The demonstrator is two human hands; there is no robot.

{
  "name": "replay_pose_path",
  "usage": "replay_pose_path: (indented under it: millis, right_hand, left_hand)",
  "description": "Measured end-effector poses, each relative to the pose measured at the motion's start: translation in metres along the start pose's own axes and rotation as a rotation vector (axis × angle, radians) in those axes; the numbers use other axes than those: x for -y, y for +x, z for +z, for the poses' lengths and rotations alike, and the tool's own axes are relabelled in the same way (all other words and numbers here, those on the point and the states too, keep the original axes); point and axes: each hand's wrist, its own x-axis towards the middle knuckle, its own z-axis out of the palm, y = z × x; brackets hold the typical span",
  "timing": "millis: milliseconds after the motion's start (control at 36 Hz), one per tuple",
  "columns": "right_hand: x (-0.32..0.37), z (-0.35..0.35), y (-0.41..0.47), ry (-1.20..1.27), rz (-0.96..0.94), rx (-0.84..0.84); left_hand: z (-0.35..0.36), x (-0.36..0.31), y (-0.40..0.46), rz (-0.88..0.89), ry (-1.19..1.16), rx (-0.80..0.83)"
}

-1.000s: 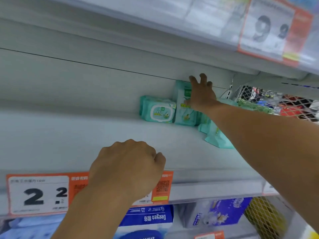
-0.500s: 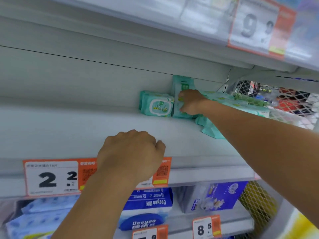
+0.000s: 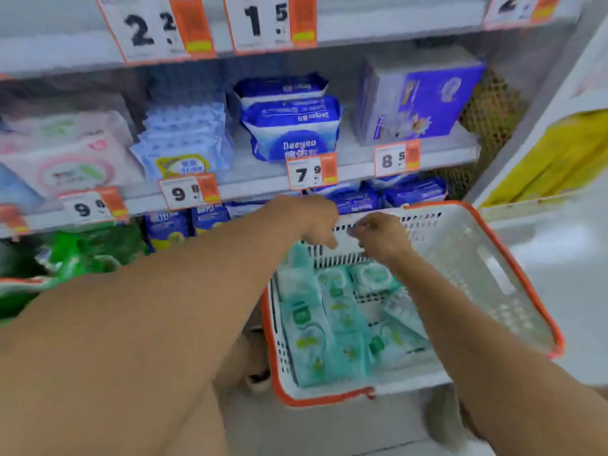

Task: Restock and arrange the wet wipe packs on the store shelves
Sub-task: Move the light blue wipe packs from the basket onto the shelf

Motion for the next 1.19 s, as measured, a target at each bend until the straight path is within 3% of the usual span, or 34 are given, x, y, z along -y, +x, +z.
replay_pose_path:
  millis: [56,111,167,278,361,444,528,583,639,722,778,833,889,972,1083,1139,1194]
  right_hand:
    - [-0.038,0.037,-0.016,-0.130,0.283,0.326]
    - [-0.065,0.061,-0.035,-0.403,0.263,0.512]
    - [-0.080,0.074,-0.049,-0.472,0.257,0.546]
    - [-0.087,0.088,-0.056,-0.331,0.311,0.573]
    - [-0.080,0.095,-0.052,-0.247,0.293,0.554]
    - [-0.070,0.106,-0.042,-0.125,0.225,0.431]
    - [-0.053,0.116,-0.037,-0.082,0.095,0.342]
    - [-0.049,0.124,-0.031,-0.027,0.113,0.236]
    - [-0.054,0.126,-0.024,0.050,0.200,0.095]
    - [-0.067,0.109,-0.016,0.172,0.258,-0.021]
    - [-0.076,0.092,-0.012,0.345,0.345,-0.106]
    - [-0.081,0.071,-0.011,0.549,0.463,-0.158]
    - [-0.082,0.053,-0.010,0.647,0.483,-0.141]
    - [-0.071,0.013,-0.011,0.772,0.422,-0.109]
    - [-0.027,-0.052,-0.017,0.971,0.211,-0.039]
    - [0.005,-0.086,-0.025,1.082,0.058,0.048]
    - [0.037,-0.117,-0.032,1.194,-0.072,0.102]
  left_hand:
    - [0.052,0.000,-0.005,-0.107,0.068,0.183]
    - [0.090,-0.001,-0.010,-0.176,0.060,0.239]
    - [0.108,-0.004,-0.015,-0.196,0.044,0.175]
    - [0.120,0.004,-0.012,-0.227,0.054,0.089]
    - [0.119,0.019,-0.008,-0.285,-0.017,0.119]
    - [0.115,0.024,-0.001,-0.338,-0.159,0.162]
    - [0.107,0.028,0.010,-0.389,-0.345,0.107]
    - [0.102,0.032,0.017,-0.400,-0.484,0.082]
    - [0.099,0.027,0.019,-0.383,-0.745,0.045]
    - [0.090,-0.001,0.013,-0.308,-1.355,0.029]
    - [0.081,-0.015,0.018,-0.280,-1.530,0.013]
    - [0.067,-0.018,0.030,-0.308,-1.442,-0.114]
    - [0.050,-0.008,0.038,-0.378,-1.144,-0.290]
    - [0.025,0.005,0.036,-0.482,-0.932,-0.319]
    - [-0.006,-0.015,0.010,-0.468,-1.064,-0.176]
    - [-0.021,-0.033,-0.003,-0.359,-1.217,-0.112]
    - [-0.042,-0.044,-0.013,-0.190,-1.381,-0.154]
